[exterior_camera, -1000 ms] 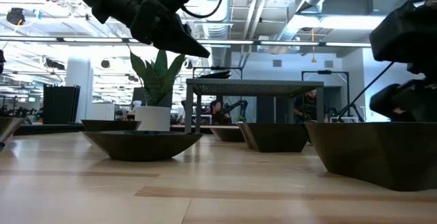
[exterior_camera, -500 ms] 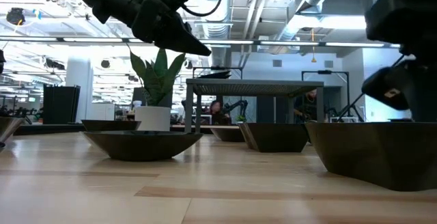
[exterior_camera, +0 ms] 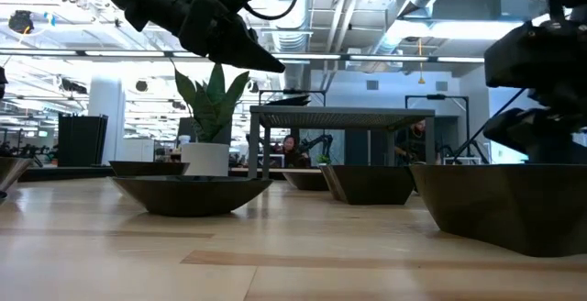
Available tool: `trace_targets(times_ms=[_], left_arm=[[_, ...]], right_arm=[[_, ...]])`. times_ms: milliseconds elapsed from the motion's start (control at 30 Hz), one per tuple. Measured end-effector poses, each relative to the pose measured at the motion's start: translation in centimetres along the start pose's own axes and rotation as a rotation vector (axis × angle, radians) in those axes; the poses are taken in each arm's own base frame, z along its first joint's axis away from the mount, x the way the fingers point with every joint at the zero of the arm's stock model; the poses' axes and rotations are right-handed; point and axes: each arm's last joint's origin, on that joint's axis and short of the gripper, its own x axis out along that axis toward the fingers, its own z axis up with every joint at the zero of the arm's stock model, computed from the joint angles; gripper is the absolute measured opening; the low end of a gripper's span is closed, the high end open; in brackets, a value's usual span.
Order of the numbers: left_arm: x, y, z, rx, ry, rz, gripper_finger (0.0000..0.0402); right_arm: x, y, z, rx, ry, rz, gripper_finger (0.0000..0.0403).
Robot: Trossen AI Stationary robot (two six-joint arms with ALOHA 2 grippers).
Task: Pick & Place Mini shaped plates
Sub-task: Stack the top drop-shaped plate on top of the drop-shaped plate on the shelf
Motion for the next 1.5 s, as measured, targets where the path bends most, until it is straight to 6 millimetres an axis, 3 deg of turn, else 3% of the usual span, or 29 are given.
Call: trace_targets(times_ms=[167,433,600,833,967,1200,1500], left_arm=[[0.0,0.0,0.0,0.001,-0.003,0.001,0.0081],[0.0,0.1,0.2,0.003,-0.015,0.005,0.0081],[0.0,0.0,0.3,0.005,-0.03,-0.006,0.0081],[-0.2,-1.0,1.2,0.146,-0.233,-0.334,0.0081],[-0.3,-1.5,1.5,0.165,-0.262,-0.369,0.0081],[-0.3,-1.8,1.5,0.164,-0.258,-0.379,0.0081],[-0.3,-1.7,1.5,0.164,-0.256,-0.373,0.0081]], right_arm=[[0.3,-0.1,0.0,-0.068,-0.016,-0.039,0.0136],[0.1,-0.4,0.7,-0.12,-0.064,-0.021,0.001],[-1.4,0.3,2.2,-0.161,-0.158,0.033,0.0018],[-5.3,1.1,5.6,-0.347,-0.347,0.112,0.0005],[-6.3,0.3,6.6,-0.35,-0.398,0.108,0.0002],[-4.0,-0.3,6.4,-0.036,-0.286,0.114,0.0038],[-0.3,0.3,5.0,-0.045,-0.138,0.036,0.0117]])
